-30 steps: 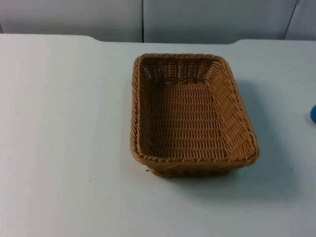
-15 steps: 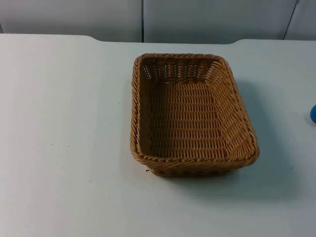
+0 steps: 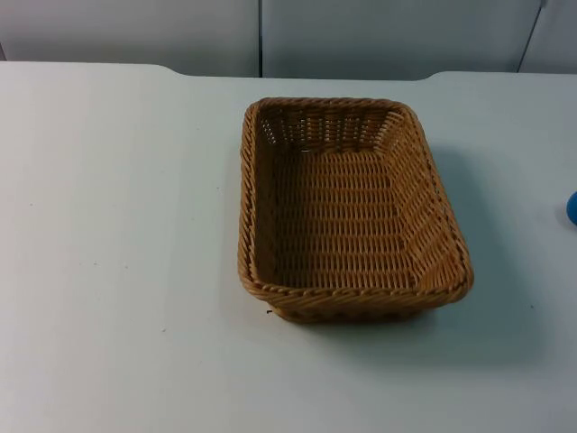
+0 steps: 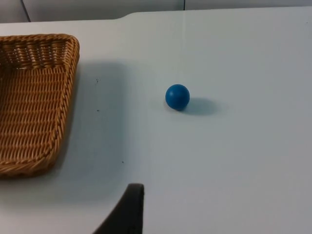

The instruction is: Pick up the basket with the left hand and place the ball into the basket with the right hand.

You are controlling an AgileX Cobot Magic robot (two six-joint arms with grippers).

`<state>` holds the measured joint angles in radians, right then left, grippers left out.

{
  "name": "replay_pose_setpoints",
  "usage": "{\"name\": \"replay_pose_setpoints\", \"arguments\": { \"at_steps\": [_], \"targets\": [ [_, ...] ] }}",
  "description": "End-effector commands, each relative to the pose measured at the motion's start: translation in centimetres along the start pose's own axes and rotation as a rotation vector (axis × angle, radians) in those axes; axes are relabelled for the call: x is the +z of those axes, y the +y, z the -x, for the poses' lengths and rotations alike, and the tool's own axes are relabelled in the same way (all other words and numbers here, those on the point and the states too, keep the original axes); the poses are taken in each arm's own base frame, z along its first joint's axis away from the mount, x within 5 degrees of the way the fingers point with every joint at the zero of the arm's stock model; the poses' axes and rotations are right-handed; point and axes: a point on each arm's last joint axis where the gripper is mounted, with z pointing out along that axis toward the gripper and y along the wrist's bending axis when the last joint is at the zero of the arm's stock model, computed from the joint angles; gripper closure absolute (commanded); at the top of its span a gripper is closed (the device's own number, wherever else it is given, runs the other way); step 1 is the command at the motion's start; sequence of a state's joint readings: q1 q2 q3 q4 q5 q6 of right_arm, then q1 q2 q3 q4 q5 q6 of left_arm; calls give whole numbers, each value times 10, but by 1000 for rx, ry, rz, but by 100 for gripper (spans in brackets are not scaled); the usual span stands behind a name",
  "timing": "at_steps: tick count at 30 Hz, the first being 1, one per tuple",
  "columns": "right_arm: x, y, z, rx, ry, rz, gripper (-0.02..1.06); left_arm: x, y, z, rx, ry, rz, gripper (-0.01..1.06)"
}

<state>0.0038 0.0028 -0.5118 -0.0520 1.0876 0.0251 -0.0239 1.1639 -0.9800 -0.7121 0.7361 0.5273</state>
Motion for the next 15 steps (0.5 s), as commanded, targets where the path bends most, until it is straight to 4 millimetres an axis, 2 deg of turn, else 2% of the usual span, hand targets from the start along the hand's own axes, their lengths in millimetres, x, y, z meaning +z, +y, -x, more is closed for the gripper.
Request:
{"name": "replay_pose_setpoints", "arguments": {
  "at_steps": [1,6,7,10,11,12,15],
  "targets": [
    [1,0,0,4,-8,-6,0,15,4,4,-8,4,-37,1],
    [1,0,0,4,-8,-6,0,66,15,-2,-22,74,-64,1],
    [1,0,0,4,-8,-6,0,66,15,-2,-22,74,-64,1],
    [1,0,0,4,-8,-6,0,97,16,-5,-13,119,-72,1],
    [1,0,0,4,-8,-6,0,97,16,-5,-13,119,-72,1],
    [1,0,0,4,-8,-6,0,114,16,-7,-10,153,-83,1],
    [1,0,0,4,-8,-6,0,144,14,-5,-1,201,-109,1]
  ]
}}
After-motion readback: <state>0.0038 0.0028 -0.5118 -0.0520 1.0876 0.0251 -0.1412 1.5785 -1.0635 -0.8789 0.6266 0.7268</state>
